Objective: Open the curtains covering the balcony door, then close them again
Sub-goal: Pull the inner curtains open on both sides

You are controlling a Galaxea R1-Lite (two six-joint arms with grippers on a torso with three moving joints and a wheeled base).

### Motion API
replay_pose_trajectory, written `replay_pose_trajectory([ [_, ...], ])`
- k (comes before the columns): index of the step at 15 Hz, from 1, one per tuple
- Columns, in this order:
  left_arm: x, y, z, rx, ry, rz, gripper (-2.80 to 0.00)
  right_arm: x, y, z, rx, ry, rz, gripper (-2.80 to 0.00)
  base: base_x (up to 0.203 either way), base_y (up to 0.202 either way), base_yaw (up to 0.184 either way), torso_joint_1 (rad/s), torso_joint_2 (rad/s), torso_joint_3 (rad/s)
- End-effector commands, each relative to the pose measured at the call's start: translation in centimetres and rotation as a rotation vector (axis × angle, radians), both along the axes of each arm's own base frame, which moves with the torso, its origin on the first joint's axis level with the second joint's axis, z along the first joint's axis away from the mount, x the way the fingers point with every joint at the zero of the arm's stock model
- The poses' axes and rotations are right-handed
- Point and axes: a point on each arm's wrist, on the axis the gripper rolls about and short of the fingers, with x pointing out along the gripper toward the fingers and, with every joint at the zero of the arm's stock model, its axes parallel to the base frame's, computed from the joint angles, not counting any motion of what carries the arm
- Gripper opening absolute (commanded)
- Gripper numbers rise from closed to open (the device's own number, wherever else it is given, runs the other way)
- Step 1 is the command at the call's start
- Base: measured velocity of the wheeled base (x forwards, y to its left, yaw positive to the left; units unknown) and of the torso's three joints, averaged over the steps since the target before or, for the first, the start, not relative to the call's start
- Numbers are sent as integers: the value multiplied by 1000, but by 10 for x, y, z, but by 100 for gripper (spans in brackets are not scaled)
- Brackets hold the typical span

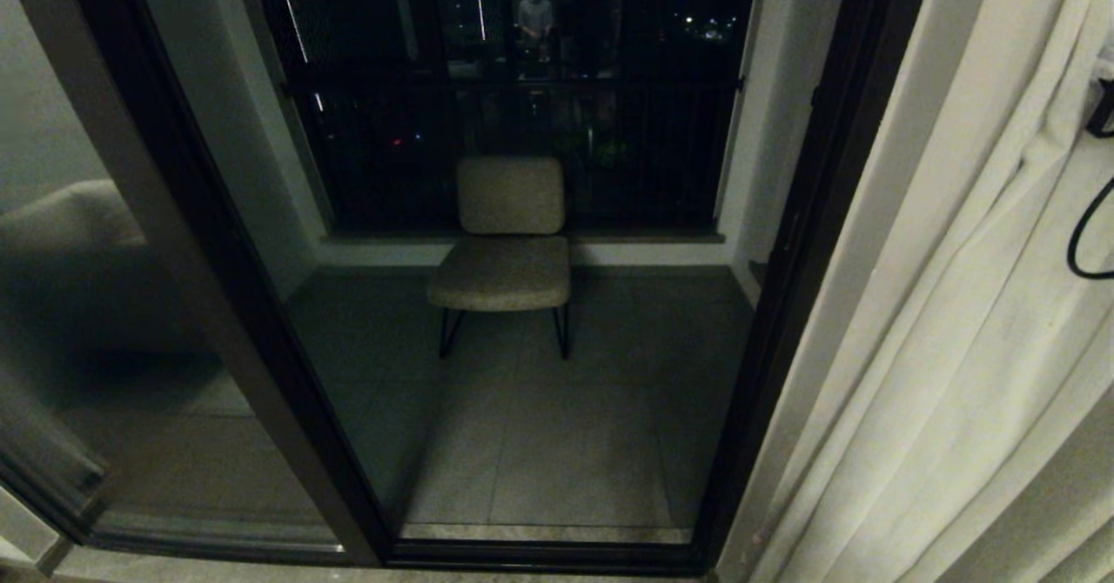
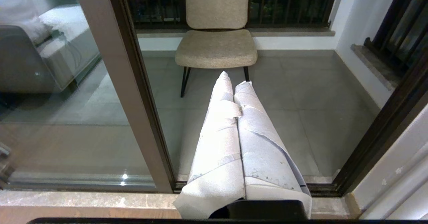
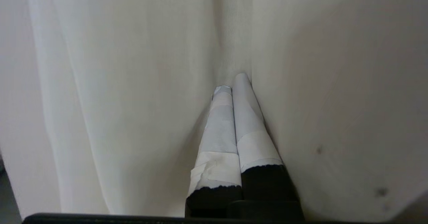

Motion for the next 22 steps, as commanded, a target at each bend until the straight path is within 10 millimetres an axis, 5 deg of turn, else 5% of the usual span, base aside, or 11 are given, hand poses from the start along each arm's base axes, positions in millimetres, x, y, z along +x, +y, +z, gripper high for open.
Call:
replay_pose_trajectory([
  [1, 0, 0, 0, 0, 0, 1, -280, 8, -8, -8, 6, 12, -19, -280, 0, 0, 0, 0, 0, 0],
  [10, 0, 0, 0, 0, 0, 1, -280, -36, 7, 11, -11, -9, -35, -280, 0, 0, 0, 0, 0, 0],
  [17, 0, 0, 0, 0, 0, 1, -280, -128, 53, 28, -9, -6, -36, -280, 0, 0, 0, 0, 0, 0],
  [22, 0, 0, 0, 0, 0, 1, -280, -191, 84, -3, 36, 133, -49, -280, 0, 0, 0, 0, 0, 0],
])
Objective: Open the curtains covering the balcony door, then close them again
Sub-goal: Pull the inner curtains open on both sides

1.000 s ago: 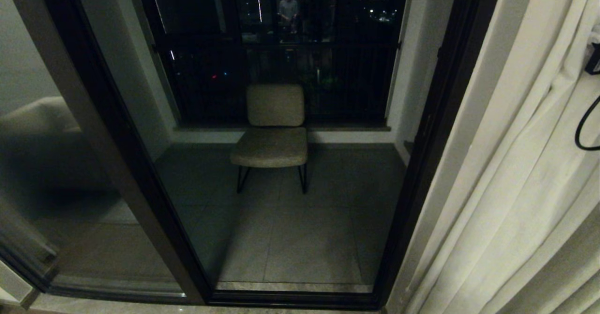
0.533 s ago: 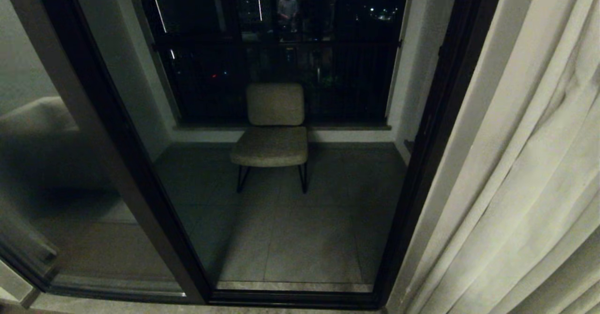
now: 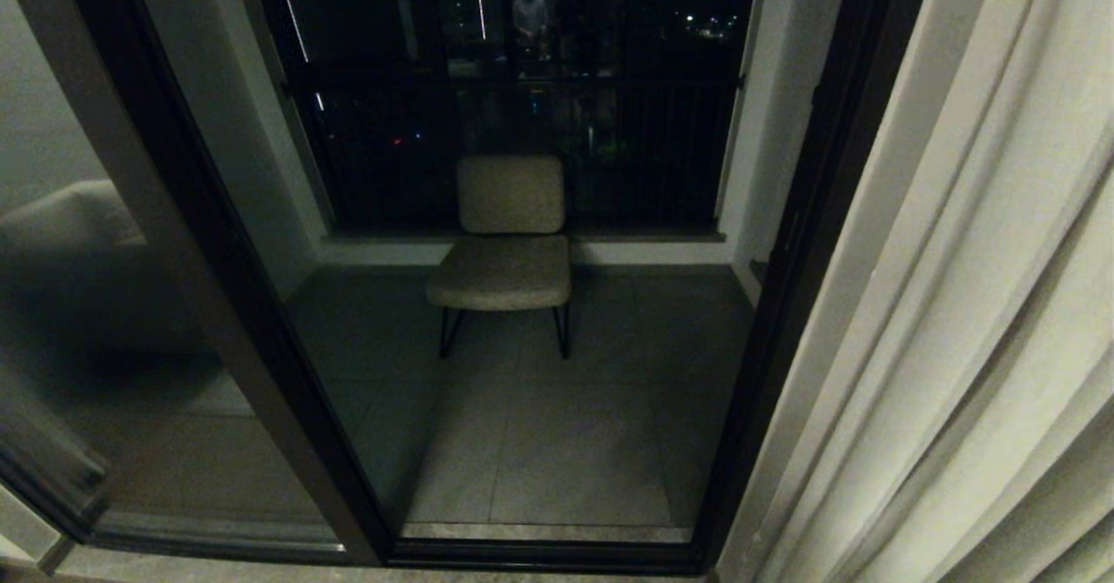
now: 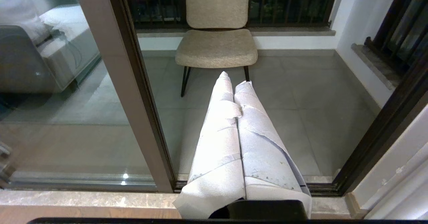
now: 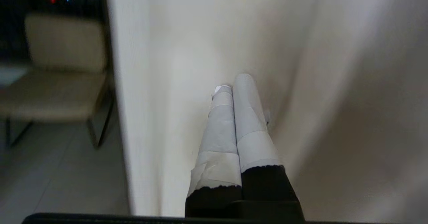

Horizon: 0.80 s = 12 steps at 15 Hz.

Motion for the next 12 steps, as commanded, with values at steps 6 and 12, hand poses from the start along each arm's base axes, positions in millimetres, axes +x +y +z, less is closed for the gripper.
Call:
replay_pose_trajectory([
  [6, 0, 0, 0, 0, 0, 1, -280, -76, 35, -69, 26, 130, -88, -280, 0, 0, 0, 0, 0, 0],
  [12, 0, 0, 0, 0, 0, 1, -280, -109, 61, -156, 35, 304, -90, -280, 0, 0, 0, 0, 0, 0],
])
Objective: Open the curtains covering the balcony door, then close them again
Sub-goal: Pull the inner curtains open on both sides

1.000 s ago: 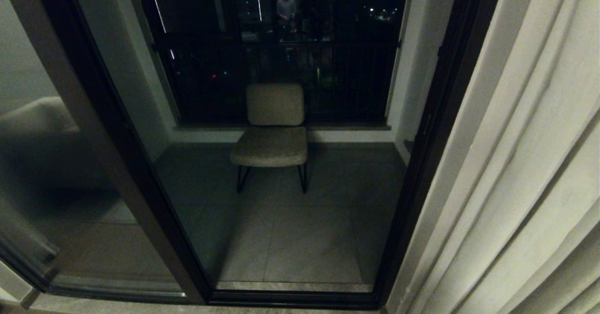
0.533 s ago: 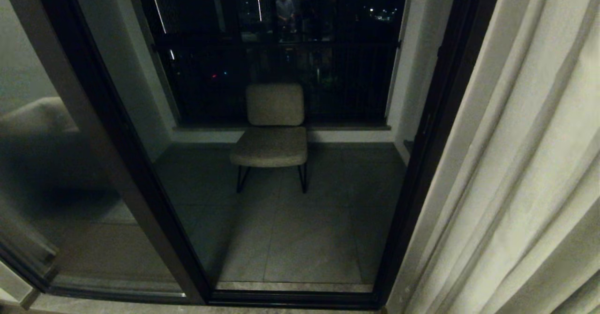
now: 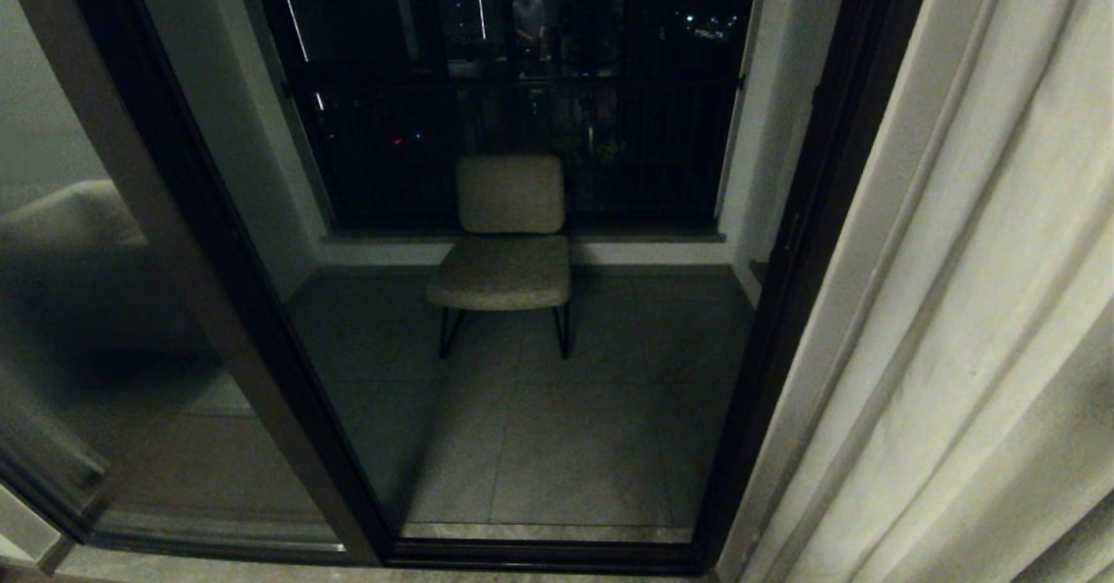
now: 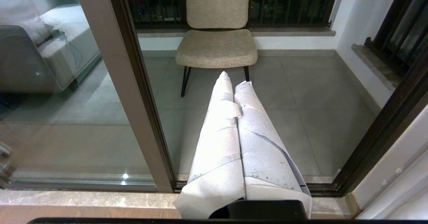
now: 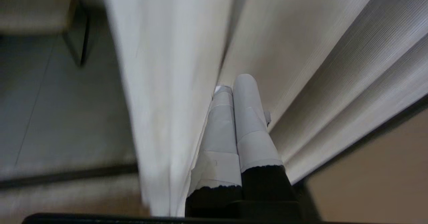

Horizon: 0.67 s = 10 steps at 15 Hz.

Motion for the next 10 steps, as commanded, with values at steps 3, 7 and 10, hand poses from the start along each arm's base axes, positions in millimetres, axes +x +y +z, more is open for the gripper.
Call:
replay_pose_trajectory([
  [3, 0, 0, 0, 0, 0, 0, -280, -40, 20, -58, -10, 29, 96, -280, 0, 0, 0, 0, 0, 0],
  [7, 0, 0, 0, 0, 0, 0, -280, -69, 26, -76, -22, -12, 195, -280, 0, 0, 0, 0, 0, 0],
  [10, 0, 0, 0, 0, 0, 0, -280, -88, 27, -87, -25, -109, 264, -280, 0, 0, 0, 0, 0, 0],
])
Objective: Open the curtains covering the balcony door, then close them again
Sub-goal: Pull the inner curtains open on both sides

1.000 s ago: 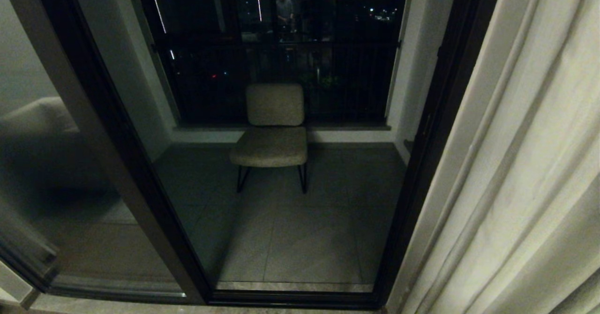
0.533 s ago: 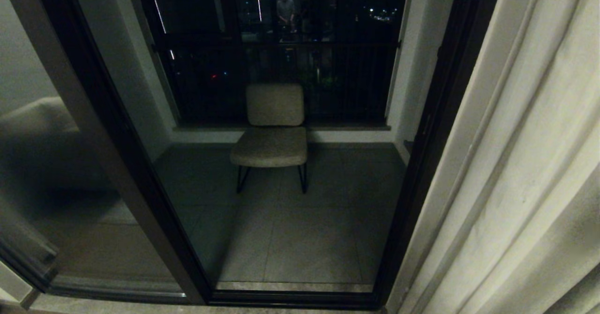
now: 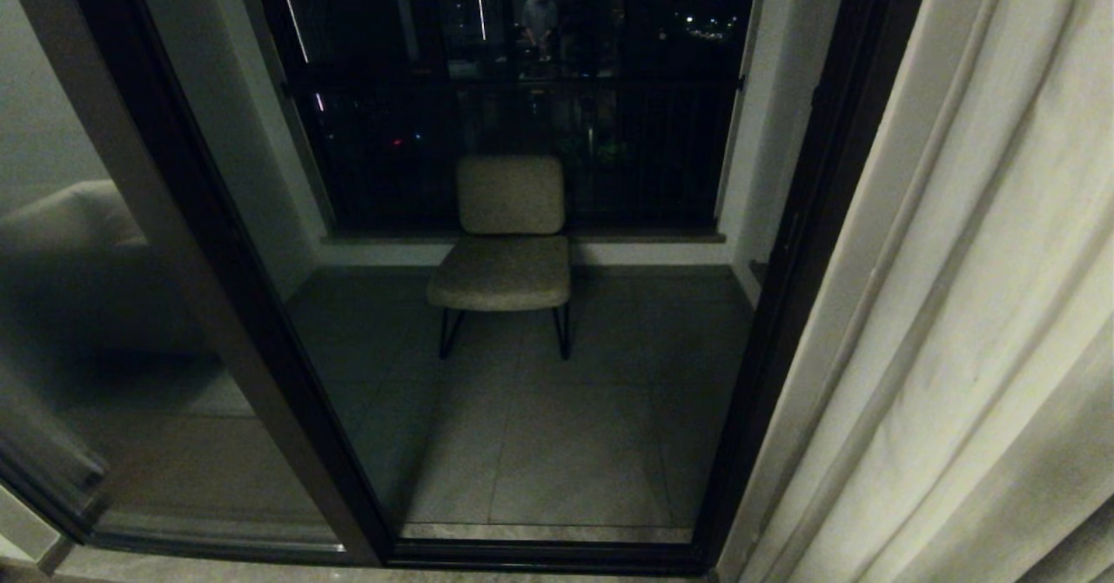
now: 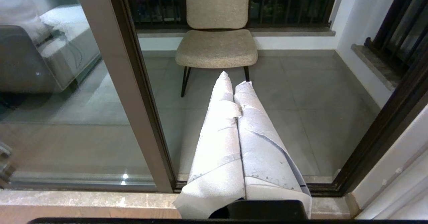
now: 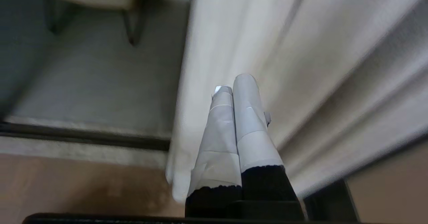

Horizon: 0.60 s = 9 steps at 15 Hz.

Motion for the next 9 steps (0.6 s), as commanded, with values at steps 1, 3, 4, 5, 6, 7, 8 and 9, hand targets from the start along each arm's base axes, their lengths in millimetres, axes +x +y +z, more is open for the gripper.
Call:
replay_pose_trajectory([
  [1, 0, 0, 0, 0, 1, 1, -280, -21, 1, -7, 0, -176, 71, -280, 0, 0, 0, 0, 0, 0],
  [3, 0, 0, 0, 0, 1, 1, -280, -26, 2, -16, 33, -179, 121, -280, 0, 0, 0, 0, 0, 0],
  [4, 0, 0, 0, 0, 1, 1, -280, -26, 2, -16, 82, -170, 122, -280, 0, 0, 0, 0, 0, 0],
  [5, 0, 0, 0, 0, 1, 1, -280, -26, 2, -17, 115, -168, 121, -280, 0, 0, 0, 0, 0, 0],
  [6, 0, 0, 0, 0, 1, 1, -280, -26, 2, -17, 128, -168, 117, -280, 0, 0, 0, 0, 0, 0],
  [7, 0, 0, 0, 0, 1, 1, -280, -26, 2, -17, 129, -168, 118, -280, 0, 0, 0, 0, 0, 0],
  [8, 0, 0, 0, 0, 1, 1, -280, -26, 2, -16, 129, -170, 118, -280, 0, 0, 0, 0, 0, 0],
  [9, 0, 0, 0, 0, 1, 1, -280, -26, 2, -16, 130, -170, 118, -280, 0, 0, 0, 0, 0, 0],
])
